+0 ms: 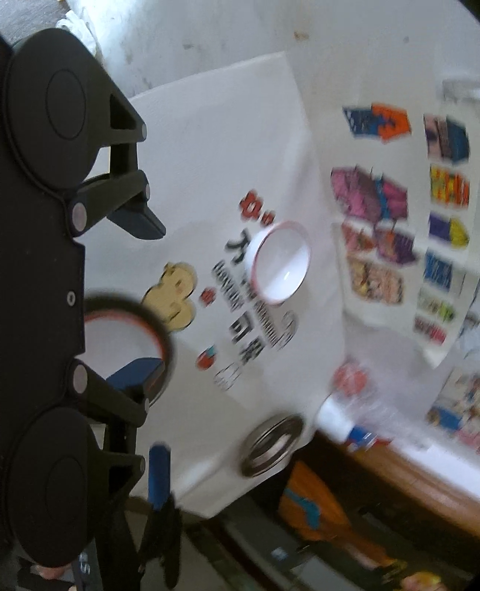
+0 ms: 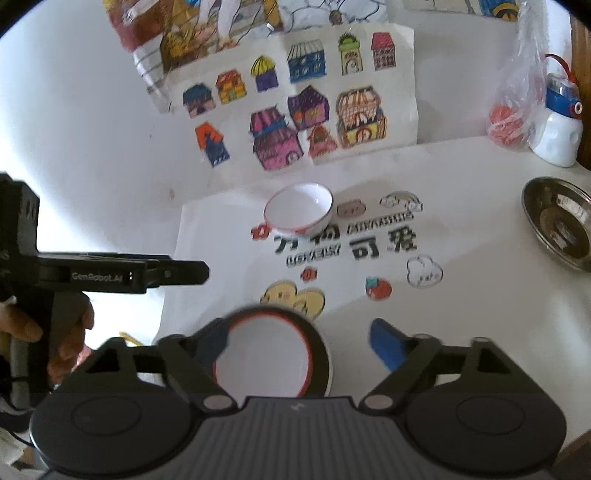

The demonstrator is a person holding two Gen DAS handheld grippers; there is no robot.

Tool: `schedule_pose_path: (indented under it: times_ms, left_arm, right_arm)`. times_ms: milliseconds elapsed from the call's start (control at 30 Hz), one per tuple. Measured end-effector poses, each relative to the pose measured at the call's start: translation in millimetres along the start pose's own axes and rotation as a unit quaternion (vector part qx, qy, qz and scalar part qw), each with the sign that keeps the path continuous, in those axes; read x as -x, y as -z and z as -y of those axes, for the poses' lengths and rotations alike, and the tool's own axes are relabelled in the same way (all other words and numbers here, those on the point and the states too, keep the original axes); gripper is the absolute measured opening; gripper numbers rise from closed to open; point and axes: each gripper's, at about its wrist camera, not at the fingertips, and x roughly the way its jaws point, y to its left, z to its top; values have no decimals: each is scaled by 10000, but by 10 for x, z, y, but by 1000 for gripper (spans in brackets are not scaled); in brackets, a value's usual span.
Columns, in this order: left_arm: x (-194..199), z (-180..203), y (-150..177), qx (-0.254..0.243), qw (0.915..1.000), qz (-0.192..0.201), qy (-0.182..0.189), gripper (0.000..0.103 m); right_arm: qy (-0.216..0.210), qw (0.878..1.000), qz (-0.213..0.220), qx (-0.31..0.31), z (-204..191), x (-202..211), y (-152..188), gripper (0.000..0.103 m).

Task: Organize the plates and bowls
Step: 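Open both grippers to release the white bowl inside the steel bowl, then move both grippers to the second red-rimmed white bowl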

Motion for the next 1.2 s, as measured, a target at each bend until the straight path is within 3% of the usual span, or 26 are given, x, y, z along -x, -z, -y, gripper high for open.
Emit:
schedule_pose_path:
  times_ms: [233,500,833,1200]
  left_arm:
    - [-73,-202,-174,214,9947,663,-762,101]
    - [-376,-354,-394,365,9870,867,-1303,102]
    - [-868,-598,-668,985,9855,532,-1278,102]
    - [-1234,-602,-823,730,9871,461,-1347,102]
  right_arm:
    - [-99,9991,239,-323,140,-225,-213,101]
    - [-106,9961,313,-823,330,-674,-511,103]
    - [-187,9864,21,-1633,665,-1212,-793,103]
    - [5,9856,-74,-1691,694,-1481,-859,97]
